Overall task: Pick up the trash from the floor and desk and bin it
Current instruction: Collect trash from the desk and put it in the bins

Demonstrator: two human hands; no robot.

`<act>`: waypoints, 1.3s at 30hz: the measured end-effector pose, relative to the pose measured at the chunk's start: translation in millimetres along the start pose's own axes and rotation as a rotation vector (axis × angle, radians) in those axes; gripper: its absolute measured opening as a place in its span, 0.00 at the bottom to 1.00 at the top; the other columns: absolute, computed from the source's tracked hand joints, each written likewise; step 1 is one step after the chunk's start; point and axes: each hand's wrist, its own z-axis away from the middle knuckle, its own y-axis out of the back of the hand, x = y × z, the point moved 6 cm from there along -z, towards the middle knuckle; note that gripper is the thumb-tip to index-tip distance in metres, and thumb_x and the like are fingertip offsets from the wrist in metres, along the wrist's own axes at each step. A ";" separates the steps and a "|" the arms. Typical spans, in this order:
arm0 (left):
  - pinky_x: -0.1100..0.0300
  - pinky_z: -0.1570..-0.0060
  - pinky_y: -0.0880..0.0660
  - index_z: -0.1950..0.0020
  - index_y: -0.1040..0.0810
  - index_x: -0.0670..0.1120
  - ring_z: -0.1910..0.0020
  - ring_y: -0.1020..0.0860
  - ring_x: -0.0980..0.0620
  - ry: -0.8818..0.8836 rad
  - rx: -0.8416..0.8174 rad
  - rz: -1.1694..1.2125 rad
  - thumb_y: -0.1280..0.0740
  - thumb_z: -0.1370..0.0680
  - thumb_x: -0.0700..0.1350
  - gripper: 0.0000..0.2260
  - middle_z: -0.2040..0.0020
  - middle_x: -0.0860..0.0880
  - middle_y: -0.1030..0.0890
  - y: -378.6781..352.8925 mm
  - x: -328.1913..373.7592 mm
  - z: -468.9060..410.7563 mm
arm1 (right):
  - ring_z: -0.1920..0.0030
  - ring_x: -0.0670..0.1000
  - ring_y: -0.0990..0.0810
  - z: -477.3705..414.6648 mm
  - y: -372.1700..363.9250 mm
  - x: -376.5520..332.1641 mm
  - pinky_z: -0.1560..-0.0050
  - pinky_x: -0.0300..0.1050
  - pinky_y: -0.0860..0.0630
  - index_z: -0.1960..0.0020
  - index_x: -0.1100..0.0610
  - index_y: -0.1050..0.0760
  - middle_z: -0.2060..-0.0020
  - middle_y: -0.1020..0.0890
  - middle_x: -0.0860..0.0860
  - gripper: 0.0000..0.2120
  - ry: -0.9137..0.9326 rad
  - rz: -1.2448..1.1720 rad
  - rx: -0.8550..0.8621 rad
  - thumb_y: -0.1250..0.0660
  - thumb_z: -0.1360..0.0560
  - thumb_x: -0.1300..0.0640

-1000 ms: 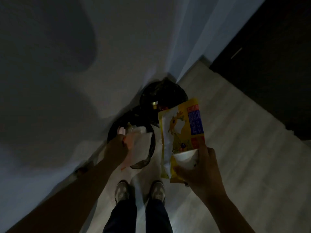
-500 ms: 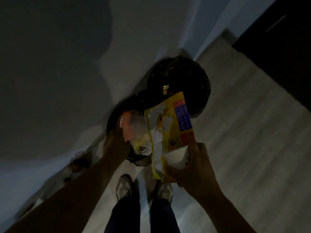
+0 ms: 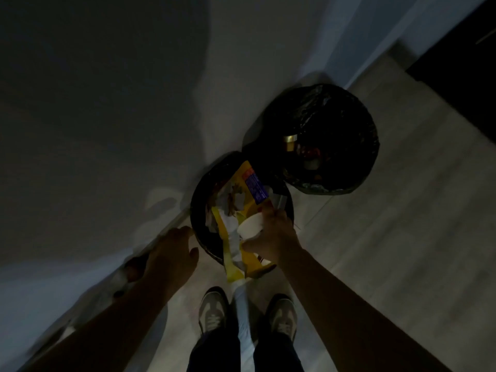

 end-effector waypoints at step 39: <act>0.58 0.45 0.27 0.37 0.27 0.46 0.42 0.24 0.47 -0.003 0.171 -0.047 0.39 0.22 0.48 0.15 0.40 0.47 0.24 240.7 94.6 361.6 | 0.37 0.55 0.28 379.0 170.2 -169.2 0.40 0.45 0.29 0.34 0.54 0.31 0.38 0.27 0.52 0.24 0.651 0.603 0.050 0.34 0.27 0.46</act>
